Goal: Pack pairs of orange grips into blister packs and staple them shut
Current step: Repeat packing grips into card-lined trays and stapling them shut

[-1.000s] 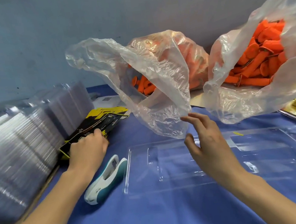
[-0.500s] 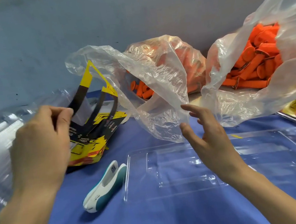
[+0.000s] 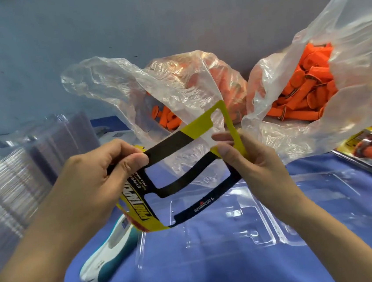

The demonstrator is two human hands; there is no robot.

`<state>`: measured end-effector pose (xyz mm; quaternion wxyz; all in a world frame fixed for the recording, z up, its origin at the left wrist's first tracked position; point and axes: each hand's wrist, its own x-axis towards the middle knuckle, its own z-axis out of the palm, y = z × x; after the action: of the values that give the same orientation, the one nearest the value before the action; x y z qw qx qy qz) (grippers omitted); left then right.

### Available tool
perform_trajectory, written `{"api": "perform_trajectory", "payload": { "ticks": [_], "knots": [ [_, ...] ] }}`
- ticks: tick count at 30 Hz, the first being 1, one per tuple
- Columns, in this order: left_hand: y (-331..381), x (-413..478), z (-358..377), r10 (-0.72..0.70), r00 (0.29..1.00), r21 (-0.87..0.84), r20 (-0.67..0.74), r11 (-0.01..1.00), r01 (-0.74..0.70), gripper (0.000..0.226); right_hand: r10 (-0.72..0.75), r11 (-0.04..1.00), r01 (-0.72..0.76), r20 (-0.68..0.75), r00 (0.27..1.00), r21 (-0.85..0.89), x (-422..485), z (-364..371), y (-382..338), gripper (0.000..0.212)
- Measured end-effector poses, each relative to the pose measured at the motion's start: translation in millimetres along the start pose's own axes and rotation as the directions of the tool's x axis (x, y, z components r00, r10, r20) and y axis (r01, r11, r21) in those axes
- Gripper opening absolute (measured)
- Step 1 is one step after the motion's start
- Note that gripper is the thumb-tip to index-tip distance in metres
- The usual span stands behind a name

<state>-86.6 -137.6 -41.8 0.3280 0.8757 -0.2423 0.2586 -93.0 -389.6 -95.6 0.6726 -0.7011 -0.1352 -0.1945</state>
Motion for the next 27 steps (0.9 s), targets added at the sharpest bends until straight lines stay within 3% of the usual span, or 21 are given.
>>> {"api": "perform_trajectory", "payload": {
  "ticks": [2,7,11,14,17,19,21,24,27],
  "knots": [
    [-2,5,8,-0.069,0.997,-0.079,0.02,0.994,0.07,0.019,0.055,0.997,-0.053,-0.043,0.998,0.055,1,-6,2,0.016],
    [-21,11,27,-0.283,0.957,-0.338,0.062,0.896,0.287,0.025,0.225,0.966,-0.21,-0.093,0.97,0.149,1,-18,11,0.023],
    [-45,7,36,-0.286,0.867,-0.519,0.407,0.709,0.477,0.036,0.334,0.914,-0.279,-0.157,0.929,0.294,0,-25,16,0.022],
    [-56,1,47,-0.241,0.823,-0.524,0.515,0.671,0.524,0.032,0.391,0.876,-0.315,-0.154,0.908,0.366,-2,-30,21,0.029],
    [-55,1,53,-0.242,0.905,-0.525,0.349,0.75,0.403,0.02,0.302,0.925,-0.254,-0.142,0.943,0.282,-3,-36,25,0.026],
    [-55,1,51,-0.21,0.964,-0.499,0.165,0.825,0.265,0.017,0.11,0.993,-0.103,-0.131,0.985,0.06,-3,-44,27,0.019],
    [-54,-7,48,-0.145,0.989,-0.461,0.031,0.876,0.142,0.013,-0.039,0.99,0.031,-0.06,0.997,-0.134,-5,-53,29,0.019],
    [-53,-30,48,0.126,0.991,-0.25,-0.036,0.959,-0.131,0.011,-0.088,0.89,0.108,0.066,0.994,-0.442,-10,-68,39,0.024],
    [-65,-54,52,0.4,0.915,0.093,0.051,0.91,-0.403,0.019,-0.075,0.714,0.185,0.189,0.979,-0.675,-17,-75,46,0.046]
  ]
}}
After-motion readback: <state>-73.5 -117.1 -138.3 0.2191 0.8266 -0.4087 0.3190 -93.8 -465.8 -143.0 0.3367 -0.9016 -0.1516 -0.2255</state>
